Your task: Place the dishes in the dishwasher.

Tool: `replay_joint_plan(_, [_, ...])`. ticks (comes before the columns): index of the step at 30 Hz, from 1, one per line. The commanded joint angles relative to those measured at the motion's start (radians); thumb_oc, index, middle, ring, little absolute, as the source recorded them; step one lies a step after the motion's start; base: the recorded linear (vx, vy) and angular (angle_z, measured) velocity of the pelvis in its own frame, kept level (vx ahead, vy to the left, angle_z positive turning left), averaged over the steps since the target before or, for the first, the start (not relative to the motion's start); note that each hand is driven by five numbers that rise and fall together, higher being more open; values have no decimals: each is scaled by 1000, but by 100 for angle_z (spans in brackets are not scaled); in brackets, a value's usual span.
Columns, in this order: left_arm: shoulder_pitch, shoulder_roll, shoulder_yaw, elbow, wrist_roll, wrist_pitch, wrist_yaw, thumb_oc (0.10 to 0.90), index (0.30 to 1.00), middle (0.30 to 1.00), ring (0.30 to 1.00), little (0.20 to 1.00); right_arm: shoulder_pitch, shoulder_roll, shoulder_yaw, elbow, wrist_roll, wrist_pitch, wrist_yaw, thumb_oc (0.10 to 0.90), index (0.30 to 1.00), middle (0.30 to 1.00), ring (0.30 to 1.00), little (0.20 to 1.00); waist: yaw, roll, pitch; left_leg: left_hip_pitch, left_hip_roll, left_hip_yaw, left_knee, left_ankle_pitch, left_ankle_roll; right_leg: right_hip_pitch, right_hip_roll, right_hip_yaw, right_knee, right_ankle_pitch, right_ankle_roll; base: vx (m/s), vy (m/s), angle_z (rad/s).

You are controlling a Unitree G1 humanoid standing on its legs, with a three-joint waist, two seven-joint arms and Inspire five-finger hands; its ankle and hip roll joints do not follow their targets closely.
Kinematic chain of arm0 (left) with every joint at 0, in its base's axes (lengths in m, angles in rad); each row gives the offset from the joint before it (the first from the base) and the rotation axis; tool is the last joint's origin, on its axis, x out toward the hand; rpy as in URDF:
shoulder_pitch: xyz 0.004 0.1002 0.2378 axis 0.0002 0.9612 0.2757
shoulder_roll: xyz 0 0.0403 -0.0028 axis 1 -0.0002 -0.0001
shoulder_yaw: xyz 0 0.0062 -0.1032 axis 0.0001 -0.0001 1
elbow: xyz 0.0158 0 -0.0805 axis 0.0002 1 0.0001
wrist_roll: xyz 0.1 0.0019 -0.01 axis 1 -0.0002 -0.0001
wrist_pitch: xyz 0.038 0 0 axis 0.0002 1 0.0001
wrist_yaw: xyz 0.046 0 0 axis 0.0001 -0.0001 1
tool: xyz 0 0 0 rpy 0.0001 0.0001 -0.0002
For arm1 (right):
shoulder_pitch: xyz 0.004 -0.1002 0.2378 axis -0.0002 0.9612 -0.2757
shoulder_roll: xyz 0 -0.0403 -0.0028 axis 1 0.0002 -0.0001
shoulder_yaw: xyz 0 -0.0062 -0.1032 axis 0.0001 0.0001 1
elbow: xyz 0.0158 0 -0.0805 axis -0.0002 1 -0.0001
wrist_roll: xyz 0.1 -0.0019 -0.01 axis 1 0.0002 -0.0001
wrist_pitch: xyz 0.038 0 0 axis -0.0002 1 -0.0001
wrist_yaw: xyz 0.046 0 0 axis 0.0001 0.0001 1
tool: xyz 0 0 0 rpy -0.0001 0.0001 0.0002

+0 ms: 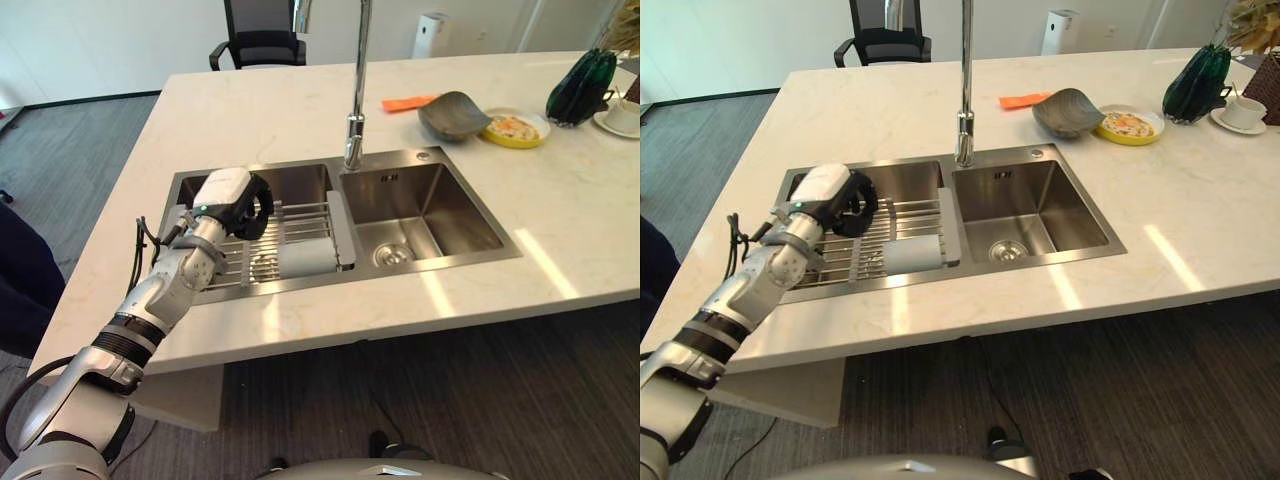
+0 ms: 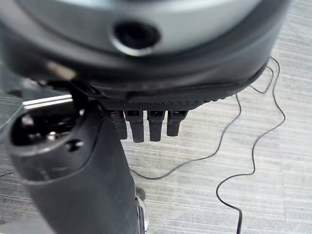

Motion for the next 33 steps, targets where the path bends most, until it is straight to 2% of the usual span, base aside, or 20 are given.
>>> replay_joint_plan(1, [-144,83,58,-78,-18,-31,58,800,900,900,900,900,-27,-32,20,34,-6,8,-15,800,900,900,900,900,0,-9,-7,26,-14,-10,11,-98,-13,42,-82,-70,18,-120,102,0,0,0])
replay_joint_plan(3, [-143,123,41,-124,-18,-38,0,800,900,900,900,900,-26,-35,19,38,-9,13,-1,800,900,900,900,900,4,-6,-8,26,-14,-11,11,-98,-13,43,-82,-72,18,-119,103,0,0,0])
replay_joint_plan(9, [-156,155,8,-162,-30,-23,-96,800,900,900,900,900,-26,-39,18,48,-16,22,14,800,900,900,900,900,7,-3,-9,28,-16,-12,11,-97,-13,46,-82,-76,18,-119,103,0,0,0])
replay_joint_plan(10, [-158,137,4,-151,-26,-6,-106,800,900,900,900,900,-27,-34,20,48,-13,23,16,800,900,900,900,900,7,-1,-9,27,-16,-14,11,-96,-13,47,-82,-77,18,-119,102,0,0,0])
replay_joint_plan(23, [-155,-14,-28,-143,3,17,-151,800,900,900,900,900,-37,-25,26,46,-1,30,30,800,900,900,900,900,-1,-3,-5,27,-13,-12,11,-98,-10,46,-77,-74,18,-123,97,-1,-1,0])
replay_joint_plan(33, [-153,-64,-54,-127,10,20,-173,800,900,900,900,900,-29,-26,18,54,-7,31,32,800,900,900,900,900,-13,4,-1,25,-14,-6,11,-99,-9,38,-77,-65,18,-122,96,0,0,0])
